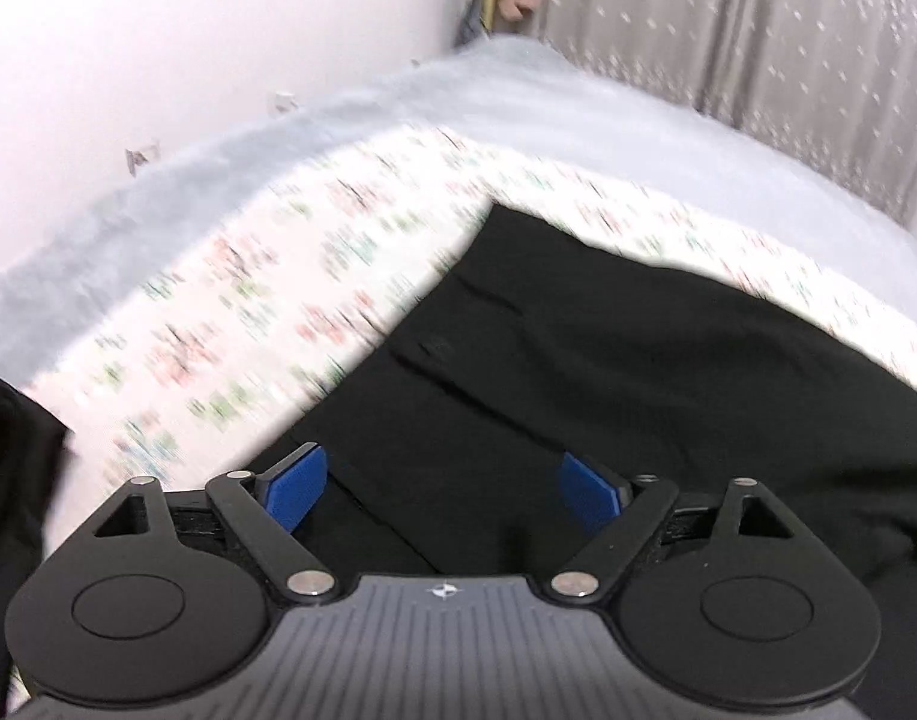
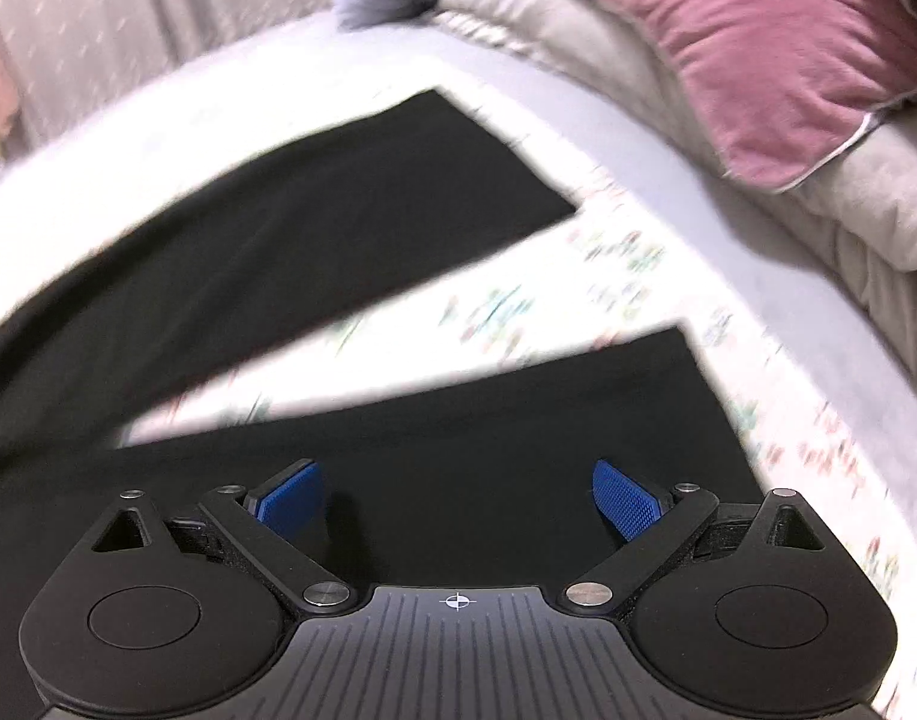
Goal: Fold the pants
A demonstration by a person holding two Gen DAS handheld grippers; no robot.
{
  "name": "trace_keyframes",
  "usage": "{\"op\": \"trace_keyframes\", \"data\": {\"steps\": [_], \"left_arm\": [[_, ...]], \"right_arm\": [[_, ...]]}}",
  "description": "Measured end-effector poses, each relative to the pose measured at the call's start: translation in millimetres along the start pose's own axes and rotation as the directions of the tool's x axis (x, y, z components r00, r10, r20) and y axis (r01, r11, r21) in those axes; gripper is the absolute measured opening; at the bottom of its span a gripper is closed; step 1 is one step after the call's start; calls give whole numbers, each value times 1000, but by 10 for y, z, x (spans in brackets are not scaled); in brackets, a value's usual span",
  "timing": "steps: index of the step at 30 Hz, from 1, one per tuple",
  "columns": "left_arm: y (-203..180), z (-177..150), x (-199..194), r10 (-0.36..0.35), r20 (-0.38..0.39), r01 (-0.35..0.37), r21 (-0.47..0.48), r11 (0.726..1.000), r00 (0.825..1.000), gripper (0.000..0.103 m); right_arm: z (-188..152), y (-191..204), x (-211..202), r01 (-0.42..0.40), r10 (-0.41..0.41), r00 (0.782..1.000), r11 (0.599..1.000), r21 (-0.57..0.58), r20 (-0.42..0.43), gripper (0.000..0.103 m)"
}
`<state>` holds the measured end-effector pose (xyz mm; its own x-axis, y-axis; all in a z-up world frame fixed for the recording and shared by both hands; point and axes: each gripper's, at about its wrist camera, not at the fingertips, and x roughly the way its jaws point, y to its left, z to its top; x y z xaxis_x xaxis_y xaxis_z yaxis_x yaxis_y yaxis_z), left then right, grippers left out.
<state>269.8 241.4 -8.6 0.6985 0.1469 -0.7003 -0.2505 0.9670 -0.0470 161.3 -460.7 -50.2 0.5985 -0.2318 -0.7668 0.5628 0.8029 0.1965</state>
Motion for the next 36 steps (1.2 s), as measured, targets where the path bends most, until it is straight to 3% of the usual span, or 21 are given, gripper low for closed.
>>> {"op": "trace_keyframes", "data": {"steps": [4, 6, 10, 16, 19, 22, 27, 31, 32, 35, 36], "left_arm": [[35, 244, 128, -53, -6, 52, -65, 997, 999, 94], [-49, 355, 250, -89, -1, 89, -49, 995, 996, 97], [-363, 653, 640, -79, 1, 78, 84, 993, 997, 98], [-653, 1134, 1236, -17, -1, 16, 300, 954, 1000, 100], [-543, 1251, 1531, -83, -92, 103, 233, 967, 992, 100], [-480, 1234, 1643, -153, -119, 169, 138, 976, 981, 95], [-713, 1176, 1749, -128, -114, 151, 226, 962, 985, 94], [-784, 1156, 1794, -133, -100, 154, 244, 957, 986, 93], [-788, 1153, 1794, -138, -92, 157, 250, 955, 986, 92], [-792, 1103, 1754, -131, -46, 138, 261, 955, 990, 60], [-774, 1096, 1742, -120, -38, 126, 265, 956, 992, 43]], "right_arm": [[196, -133, 140, 21, -22, 1000, 999, 43, 16, 98], [265, -125, 207, 38, -39, 999, 999, 27, 27, 98], [504, -105, 316, 25, -24, 998, 999, -20, 58, 98], [973, -145, 493, 14, -9, 995, 999, -45, 97, 98], [1256, -181, 622, -9, 13, 993, 999, -41, 114, 98], [1548, -135, 782, -7, 14, 991, 999, -53, 133, 97], [1956, 115, 1084, -42, 55, 988, 995, -93, 142, 96], [2188, 251, 1426, -9, 19, 993, 997, -80, 117, 96], [2218, 257, 1510, -14, 22, 994, 997, -70, 107, 96], [2268, 277, 1737, -40, 41, 995, 999, -21, 87, 93], [2259, 293, 1806, -43, 43, 996, 999, -11, 73, 80]]}}
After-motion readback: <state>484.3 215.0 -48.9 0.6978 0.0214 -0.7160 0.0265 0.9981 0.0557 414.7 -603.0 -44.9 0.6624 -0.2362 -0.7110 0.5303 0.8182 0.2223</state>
